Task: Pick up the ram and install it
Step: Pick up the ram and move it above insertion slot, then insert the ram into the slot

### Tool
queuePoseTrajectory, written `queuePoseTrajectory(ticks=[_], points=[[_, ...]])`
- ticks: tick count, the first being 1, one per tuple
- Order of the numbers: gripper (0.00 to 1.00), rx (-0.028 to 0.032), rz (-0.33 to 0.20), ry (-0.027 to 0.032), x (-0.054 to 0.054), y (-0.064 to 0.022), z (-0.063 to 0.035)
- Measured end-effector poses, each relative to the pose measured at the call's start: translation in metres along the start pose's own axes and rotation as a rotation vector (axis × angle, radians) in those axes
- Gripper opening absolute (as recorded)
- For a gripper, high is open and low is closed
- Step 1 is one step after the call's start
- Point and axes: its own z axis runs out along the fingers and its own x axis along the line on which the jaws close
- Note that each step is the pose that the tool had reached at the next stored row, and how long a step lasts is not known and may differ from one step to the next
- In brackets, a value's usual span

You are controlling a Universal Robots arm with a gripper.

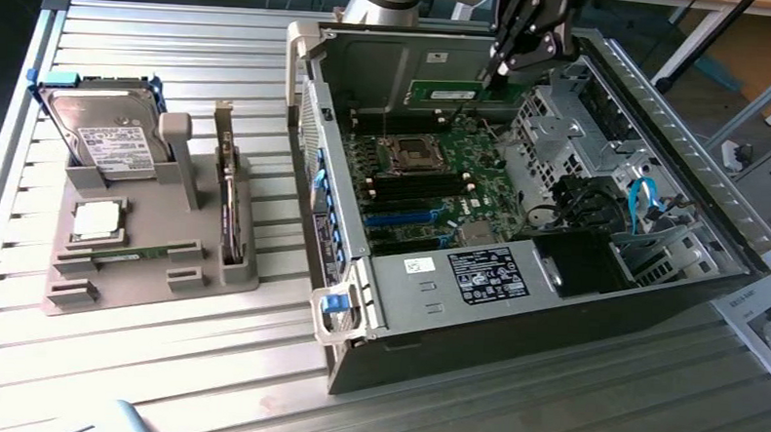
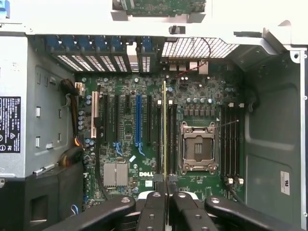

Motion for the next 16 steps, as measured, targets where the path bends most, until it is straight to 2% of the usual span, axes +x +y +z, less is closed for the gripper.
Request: queuePoseTrajectory(ticks=[3, 16], points=[[0.12, 0.0000, 0.000, 0.0000, 0.0001, -0.0003, 0.0046], [0.12, 0.0000, 0.000, 0.0001, 0.0002, -0.0003, 0.0050]])
